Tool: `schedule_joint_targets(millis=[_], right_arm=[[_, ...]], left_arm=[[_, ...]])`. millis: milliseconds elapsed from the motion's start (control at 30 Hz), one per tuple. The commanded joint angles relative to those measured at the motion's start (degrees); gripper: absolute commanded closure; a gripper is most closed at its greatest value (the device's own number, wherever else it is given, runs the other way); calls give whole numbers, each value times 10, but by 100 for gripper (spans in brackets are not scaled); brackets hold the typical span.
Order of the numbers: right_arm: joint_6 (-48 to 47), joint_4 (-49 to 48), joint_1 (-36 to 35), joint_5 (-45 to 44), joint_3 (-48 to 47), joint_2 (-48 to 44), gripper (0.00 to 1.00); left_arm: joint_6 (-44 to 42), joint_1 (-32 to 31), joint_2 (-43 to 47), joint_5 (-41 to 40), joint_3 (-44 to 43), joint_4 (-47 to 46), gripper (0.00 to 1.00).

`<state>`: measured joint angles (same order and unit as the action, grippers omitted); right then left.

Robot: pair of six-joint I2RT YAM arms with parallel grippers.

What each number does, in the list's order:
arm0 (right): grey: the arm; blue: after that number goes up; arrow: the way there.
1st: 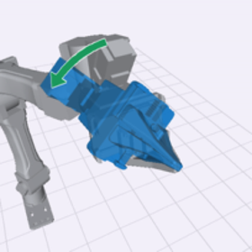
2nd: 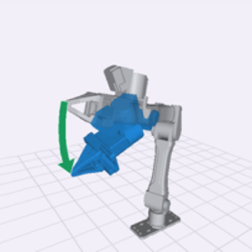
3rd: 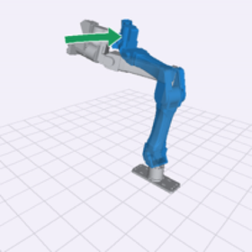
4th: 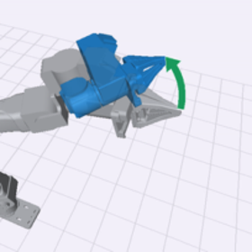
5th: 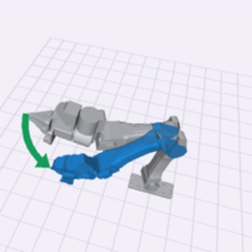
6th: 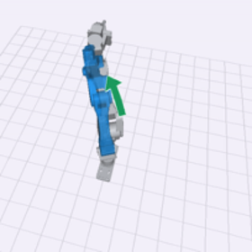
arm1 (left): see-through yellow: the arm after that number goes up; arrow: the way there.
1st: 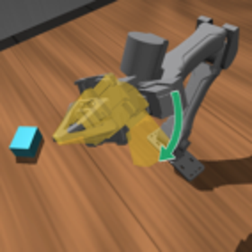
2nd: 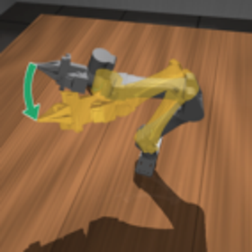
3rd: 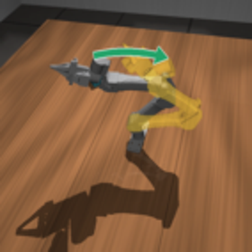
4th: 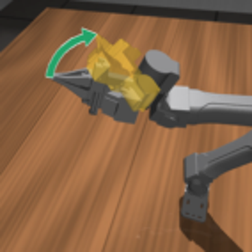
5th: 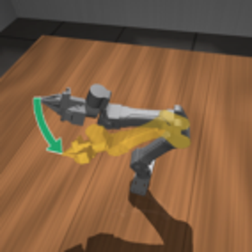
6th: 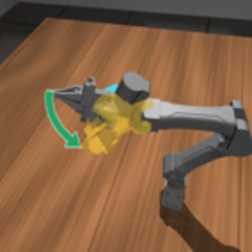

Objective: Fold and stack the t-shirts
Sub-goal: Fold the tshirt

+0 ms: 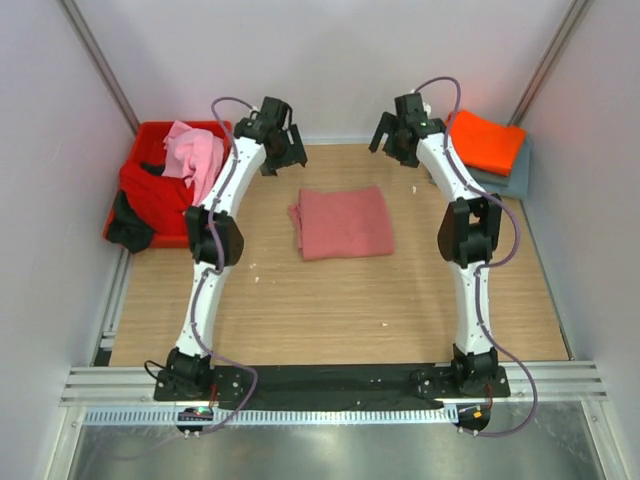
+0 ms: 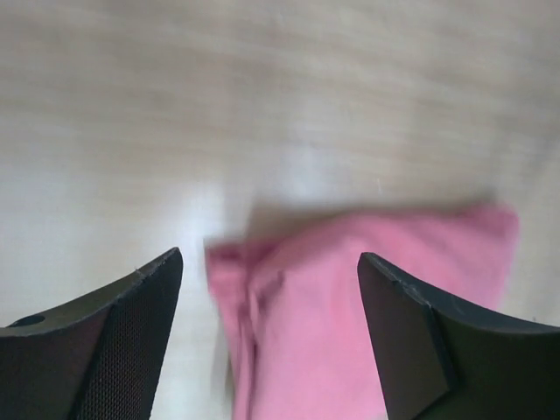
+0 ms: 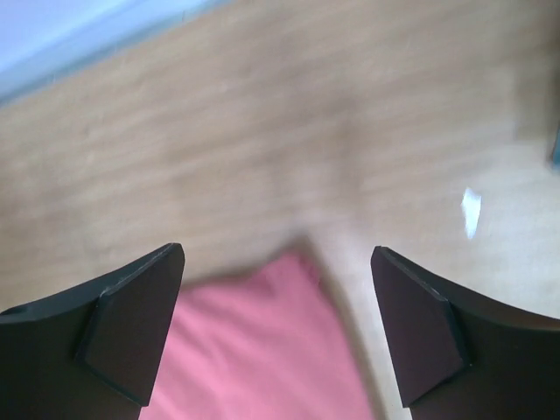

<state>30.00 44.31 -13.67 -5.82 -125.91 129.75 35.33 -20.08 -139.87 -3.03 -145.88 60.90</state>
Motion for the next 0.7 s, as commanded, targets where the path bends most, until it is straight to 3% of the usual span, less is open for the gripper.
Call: schedule_joint_targets(millis=[0,33,67,100,167,200,333,467,567,600,667], right_arm=[[-35,38,24,50,-143,34,6],[-40,18,27,50,-133,23,6],[-44,0,32,50,-76,-14,6],[-40,-23,32,73,-32,-43,6],[-34,-97,32,108,97,-121,5],[-33,-117,30,116,135,-143,5],[-31,-198,14,146,322,-246,6],[-18,-246,0,182,426,-299,9],[-9,-273,-7,200,486,-305,14],[-4,-301,-7,206,542,-306,18],[-5,-305,-7,207,553,-307,20]], left_arm=[[37,64,-87,80,-167,177,23],[46,66,-69,73,-126,165,25],[47,55,1,64,-62,79,25],[41,48,57,58,102,16,25],[40,33,174,50,275,-116,23],[38,29,197,45,304,-136,24],[10,14,256,35,359,-147,29],[-5,-9,296,27,427,-216,39],[-9,-29,273,60,416,-234,43],[-14,-49,215,56,368,-234,45],[-12,-58,200,61,341,-234,46]])
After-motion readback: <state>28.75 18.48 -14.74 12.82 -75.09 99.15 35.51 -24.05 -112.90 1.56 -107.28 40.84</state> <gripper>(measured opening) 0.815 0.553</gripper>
